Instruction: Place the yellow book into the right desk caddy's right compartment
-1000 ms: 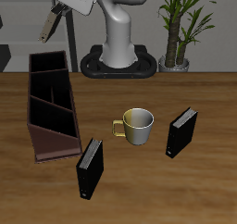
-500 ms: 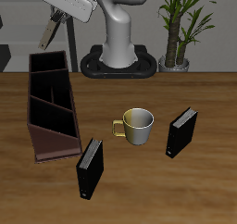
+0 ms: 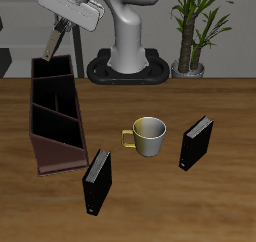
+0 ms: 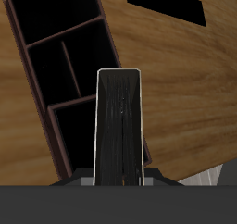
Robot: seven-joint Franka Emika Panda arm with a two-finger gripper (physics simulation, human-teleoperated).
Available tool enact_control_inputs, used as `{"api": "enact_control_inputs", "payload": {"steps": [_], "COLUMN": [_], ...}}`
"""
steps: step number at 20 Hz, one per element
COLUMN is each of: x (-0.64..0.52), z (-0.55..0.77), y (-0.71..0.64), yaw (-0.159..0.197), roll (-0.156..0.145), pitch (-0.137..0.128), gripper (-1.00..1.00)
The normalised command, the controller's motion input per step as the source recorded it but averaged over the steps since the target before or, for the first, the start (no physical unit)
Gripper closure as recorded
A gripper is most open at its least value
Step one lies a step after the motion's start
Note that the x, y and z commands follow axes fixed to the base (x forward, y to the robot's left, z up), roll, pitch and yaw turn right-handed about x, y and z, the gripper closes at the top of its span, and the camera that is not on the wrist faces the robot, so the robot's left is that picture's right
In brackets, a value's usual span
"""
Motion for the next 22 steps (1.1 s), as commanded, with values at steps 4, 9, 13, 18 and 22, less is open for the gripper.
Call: {"api": "enact_control_inputs", "payload": {"steps": [4,9,13,18,22], "x": [0.02,0.02,0.04,-0.10,0.00], "z": [-0.17,-0.22,-0.10,-0.10,-0.05], "y": [-0.04,-0.04,-0.03,0.01,-0.04], "yaw": [0.010,-0.021,0.001,-0.005,-0.020], "roll": [-0.011,-0.005,-0.013,0.003,0.005], "pitch": [0.001,0.035,-0.020,-0.046,-0.024], "gripper": [1.00,1.00,1.00,1.00,1.00]}}
